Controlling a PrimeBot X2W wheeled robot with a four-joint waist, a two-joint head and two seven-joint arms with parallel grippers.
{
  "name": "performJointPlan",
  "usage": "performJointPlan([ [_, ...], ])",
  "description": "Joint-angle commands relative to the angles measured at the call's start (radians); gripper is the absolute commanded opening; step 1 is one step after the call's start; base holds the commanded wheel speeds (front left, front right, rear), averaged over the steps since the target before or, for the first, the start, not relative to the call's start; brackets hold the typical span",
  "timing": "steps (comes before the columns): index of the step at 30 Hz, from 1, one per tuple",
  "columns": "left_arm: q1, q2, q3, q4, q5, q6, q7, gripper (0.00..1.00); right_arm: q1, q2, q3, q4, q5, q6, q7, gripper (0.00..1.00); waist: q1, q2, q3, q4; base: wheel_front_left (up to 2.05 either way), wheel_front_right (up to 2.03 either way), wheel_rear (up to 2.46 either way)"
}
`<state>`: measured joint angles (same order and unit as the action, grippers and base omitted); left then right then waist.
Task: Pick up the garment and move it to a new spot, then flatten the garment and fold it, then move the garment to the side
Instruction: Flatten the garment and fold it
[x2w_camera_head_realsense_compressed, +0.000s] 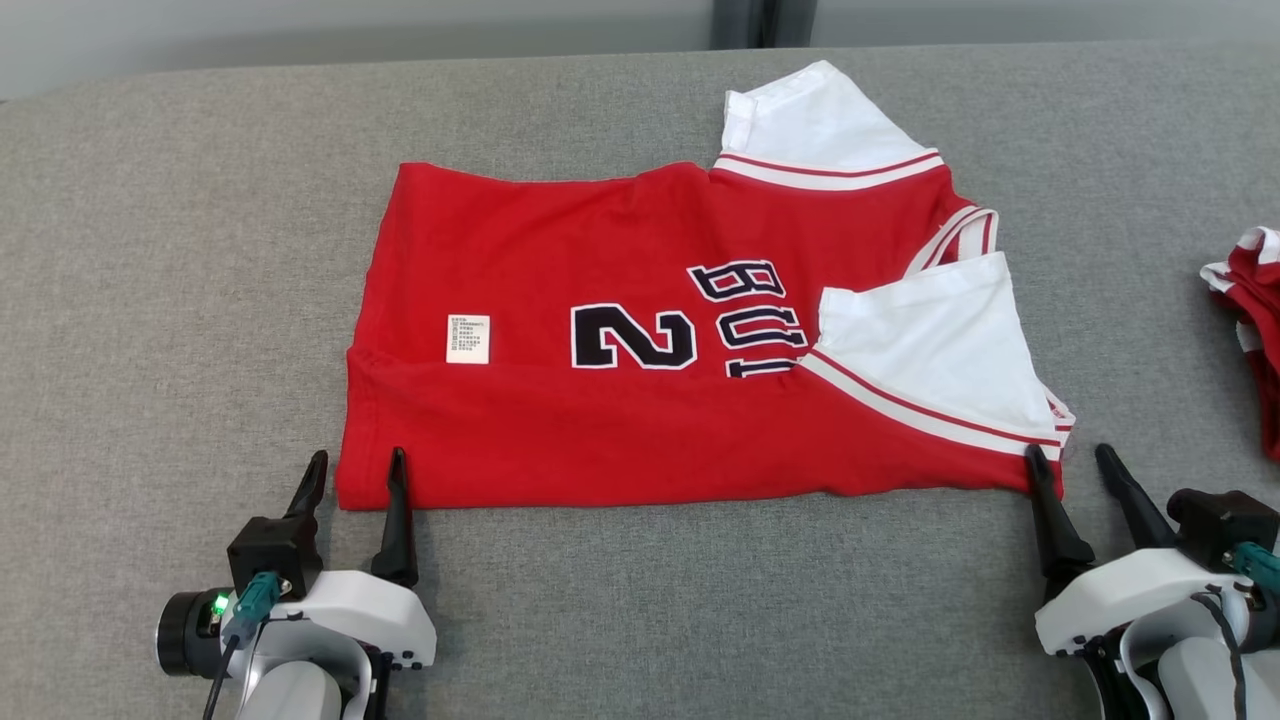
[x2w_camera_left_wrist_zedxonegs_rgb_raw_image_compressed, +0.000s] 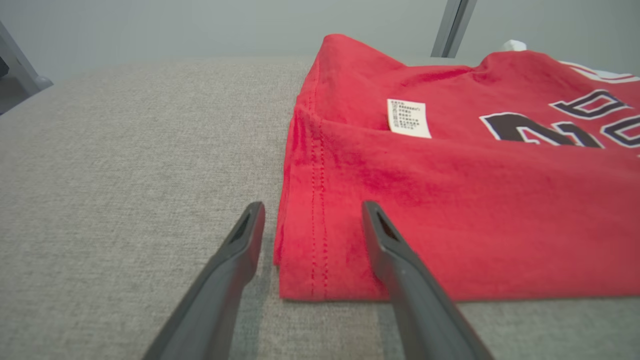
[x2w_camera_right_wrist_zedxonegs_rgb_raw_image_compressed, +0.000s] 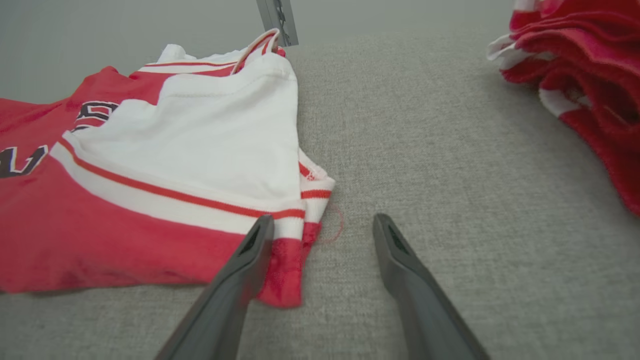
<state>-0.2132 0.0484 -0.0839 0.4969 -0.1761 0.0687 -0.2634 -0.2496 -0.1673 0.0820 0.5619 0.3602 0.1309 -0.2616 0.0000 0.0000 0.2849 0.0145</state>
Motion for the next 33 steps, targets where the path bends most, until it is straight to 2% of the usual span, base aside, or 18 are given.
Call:
performJointPlan([
  [1, -0.013, 0.005, -0.001, 0.002, -0.002, 0.003, -0.001, 1.0, -0.02, -0.009, 0.012, 0.024, 0.005, 0.0, -0.004, 1.0, 0.0, 0.0, 0.004, 0.004, 0.0, 0.0, 0.0],
  [4, -0.019, 0.005, -0.002, 0.012, -0.004, 0.003, -0.001, 1.0, -0.037, -0.008, 0.045, 0.078, 0.014, 0.0, -0.001, 1.0, 0.0, 0.0, 0.008, 0.01, 0.0, 0.0, 0.0],
  [5, -0.021, 0.005, 0.0, 0.015, -0.006, 0.004, -0.001, 1.0, -0.043, -0.009, 0.058, 0.093, 0.018, 0.0, 0.002, 0.87, 0.0, 0.0, 0.009, 0.011, 0.0, 0.0, 0.0],
  [6, -0.022, 0.005, 0.002, 0.018, -0.008, 0.006, -0.001, 1.0, -0.05, -0.01, 0.071, 0.107, 0.023, 0.0, 0.002, 0.53, 0.0, 0.0, 0.009, 0.013, 0.0, 0.0, 0.0],
  [8, -0.022, 0.005, 0.008, 0.023, -0.008, 0.005, -0.001, 1.0, -0.061, -0.014, 0.088, 0.122, 0.033, 0.0, 0.002, 0.22, 0.0, 0.0, 0.009, 0.014, 0.0, 0.0, 0.0],
  [9, -0.021, 0.005, 0.012, 0.026, -0.01, 0.006, -0.001, 1.0, -0.065, -0.017, 0.094, 0.124, 0.036, 0.0, 0.002, 0.0, 0.0, 0.0, 0.009, 0.014, 0.0, 0.0, 0.0],
  [13, -0.02, 0.004, 0.027, 0.04, -0.018, 0.007, -0.001, 1.0, -0.075, -0.032, 0.103, 0.1, 0.047, -0.001, 0.002, 0.0, 0.0, 0.0, 0.01, 0.009, 0.0, 0.0, 0.0],
  [22, -0.053, 0.002, -0.003, 0.146, -0.059, -0.047, 0.004, 1.0, -0.085, -0.033, 0.089, 0.04, 0.053, -0.001, -0.002, 0.0, 0.0, 0.0, 0.02, -0.008, 0.0, 0.0, 0.0],
  [23, -0.054, 0.0, -0.014, 0.167, -0.066, -0.053, 0.004, 0.78, -0.085, -0.031, 0.087, 0.036, 0.053, -0.001, -0.002, 0.0, 0.0, 0.0, 0.02, -0.009, 0.0, 0.0, 0.0],
  [24, -0.058, -0.002, -0.026, 0.187, -0.075, -0.058, 0.008, 0.3, -0.085, -0.03, 0.086, 0.033, 0.052, 0.0, -0.002, 0.0, 0.0, 0.0, 0.019, -0.009, 0.0, 0.0, 0.0],
  [25, -0.062, -0.003, -0.034, 0.199, -0.084, -0.059, 0.008, 0.0, -0.084, -0.029, 0.084, 0.031, 0.051, 0.0, -0.002, 0.0, 0.0, 0.0, 0.017, -0.009, 0.0, 0.0, 0.0],
  [33, -0.062, 0.003, -0.038, 0.196, -0.093, -0.057, 0.002, 0.0, -0.067, -0.019, 0.062, 0.023, 0.043, 0.0, -0.002, 0.0, 0.0, 0.0, -0.025, -0.005, 0.0, 0.0, 0.0],
])
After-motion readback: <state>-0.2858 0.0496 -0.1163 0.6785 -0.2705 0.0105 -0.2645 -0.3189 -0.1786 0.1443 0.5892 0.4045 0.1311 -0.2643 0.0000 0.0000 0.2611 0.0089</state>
